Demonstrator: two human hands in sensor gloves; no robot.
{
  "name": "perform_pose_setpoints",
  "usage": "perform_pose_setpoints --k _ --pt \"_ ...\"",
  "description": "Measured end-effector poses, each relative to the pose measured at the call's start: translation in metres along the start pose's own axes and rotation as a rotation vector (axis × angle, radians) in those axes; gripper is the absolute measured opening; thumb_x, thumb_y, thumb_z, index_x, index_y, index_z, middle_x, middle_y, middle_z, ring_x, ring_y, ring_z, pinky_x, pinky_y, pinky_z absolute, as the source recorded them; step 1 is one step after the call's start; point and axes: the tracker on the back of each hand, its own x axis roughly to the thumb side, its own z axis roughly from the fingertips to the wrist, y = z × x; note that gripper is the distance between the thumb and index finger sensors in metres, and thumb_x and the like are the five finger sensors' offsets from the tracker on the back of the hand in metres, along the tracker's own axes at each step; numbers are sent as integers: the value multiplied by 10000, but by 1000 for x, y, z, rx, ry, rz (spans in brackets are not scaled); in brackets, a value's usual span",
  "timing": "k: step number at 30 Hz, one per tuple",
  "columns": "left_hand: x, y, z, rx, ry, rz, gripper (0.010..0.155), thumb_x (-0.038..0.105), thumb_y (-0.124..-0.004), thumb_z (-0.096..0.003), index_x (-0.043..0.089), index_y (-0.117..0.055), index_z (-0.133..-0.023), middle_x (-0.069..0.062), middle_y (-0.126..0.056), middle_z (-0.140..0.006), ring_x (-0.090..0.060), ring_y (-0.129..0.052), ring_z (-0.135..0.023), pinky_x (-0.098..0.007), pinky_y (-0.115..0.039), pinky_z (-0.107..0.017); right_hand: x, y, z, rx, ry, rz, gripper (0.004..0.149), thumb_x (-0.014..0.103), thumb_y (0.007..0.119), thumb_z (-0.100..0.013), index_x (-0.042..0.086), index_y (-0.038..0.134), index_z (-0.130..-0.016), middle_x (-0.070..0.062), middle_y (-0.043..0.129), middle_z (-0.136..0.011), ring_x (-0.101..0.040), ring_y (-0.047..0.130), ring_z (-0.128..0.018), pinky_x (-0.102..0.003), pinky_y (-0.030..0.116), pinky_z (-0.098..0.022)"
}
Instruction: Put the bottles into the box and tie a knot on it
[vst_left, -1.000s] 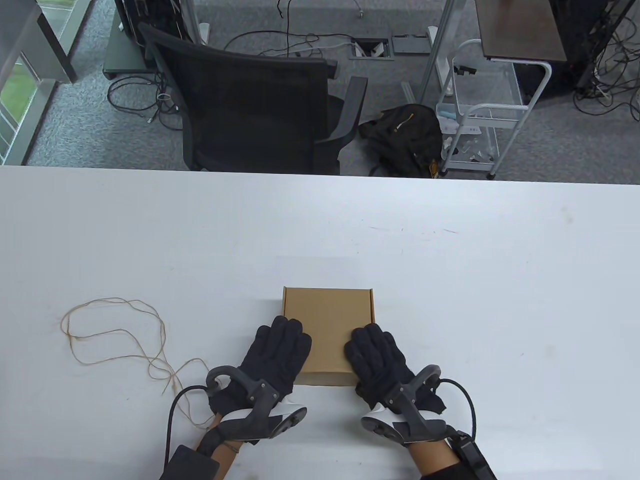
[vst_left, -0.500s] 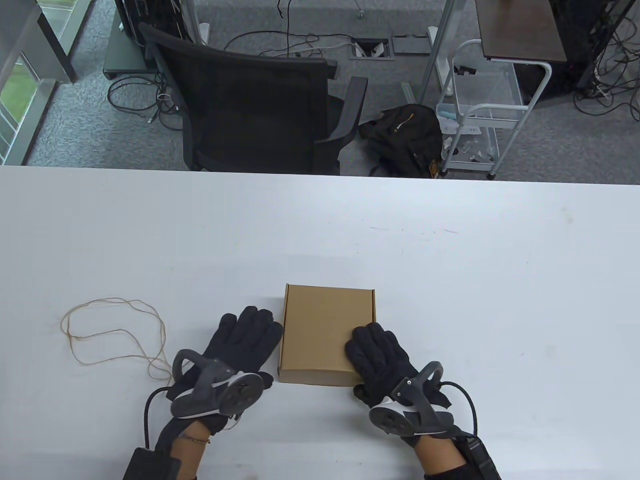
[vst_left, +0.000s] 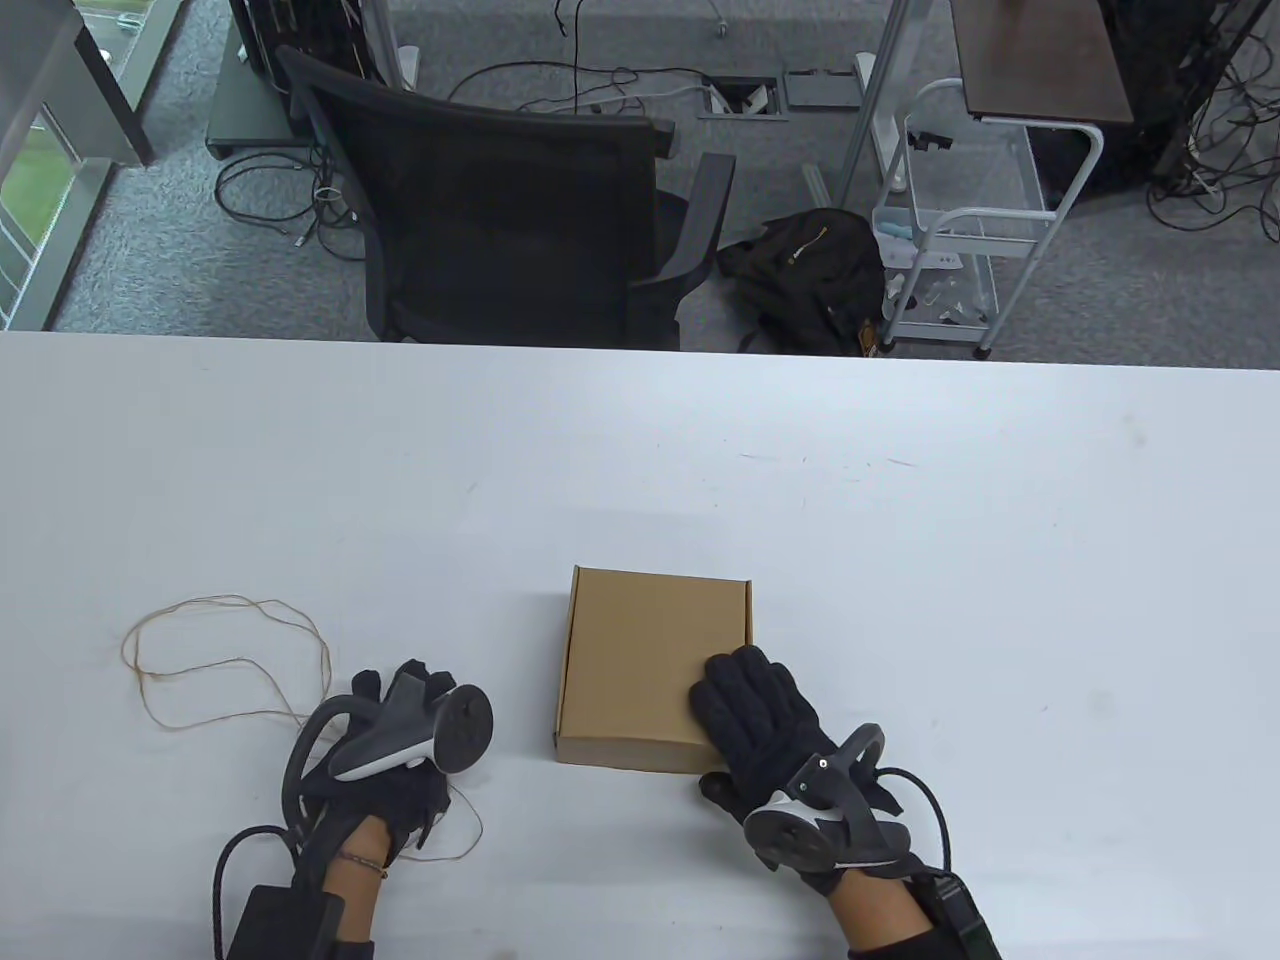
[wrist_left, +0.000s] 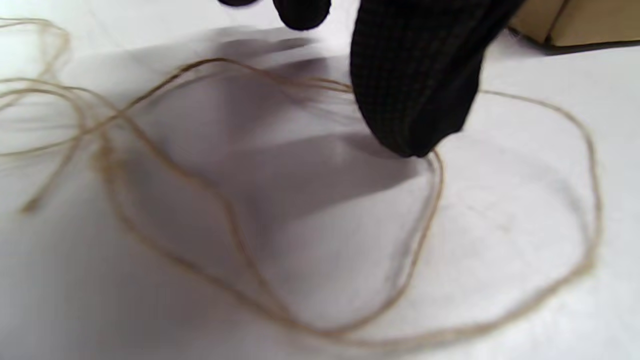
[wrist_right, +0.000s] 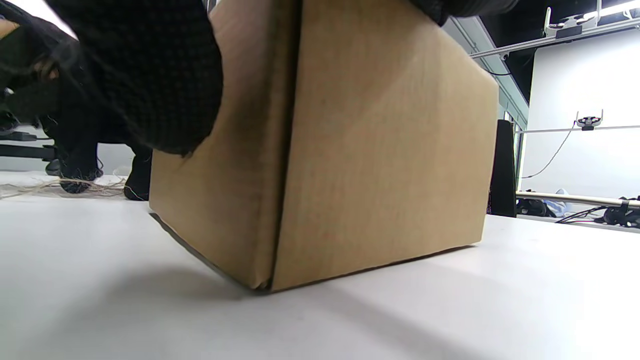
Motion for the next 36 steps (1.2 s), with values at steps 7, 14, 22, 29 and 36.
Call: perform_pose_setpoints --k 7,14,22,29,36 --pt "6 12 8 129 -124 147 434 374 -962 -427 254 -919 -842 -126 -627 -1186 -486 -573 -1111 -788 -316 -712 -3 -3 1 -10 3 -7 948 423 907 -392 48 340 -1053 -271 328 -1085 -519 347 -961 -620 411 -676" --pt "8 39 46 425 -269 326 427 413 -968 -419 230 -968 -805 -128 -705 -1154 -488 -626 -1092 -804 -322 -706 -1 -15 2 -70 -15 -37 914 485 865 -405 70 378 -1059 -242 370 -1097 -496 348 -973 -610 400 -682" --pt "55 56 69 589 -518 441 430 411 -956 -425 190 -979 -794 -112 -805 -1084 -475 -731 -1033 -782 -436 -723 24 -44 1 -247 -156 -263 820 560 791 -422 97 526 -1045 -208 524 -1087 -466 473 -975 -584 480 -684" --pt "88 52 67 578 -566 434 425 368 -866 -469 191 -903 -854 -105 -850 -1058 -465 -789 -991 -766 -532 -711 43 -52 -10 -297 -52 -448 706 445 919 -395 16 739 -926 -222 946 -775 -399 1000 -606 -513 886 -427" --pt "96 47 60 488 -563 536 452 355 -768 -511 174 -794 -924 -174 -919 -1018 -494 -838 -957 -783 -528 -693 28 -49 -7 -289 78 -579 472 257 951 -376 54 906 -799 -92 1096 -537 -257 1110 -371 -413 979 -262"
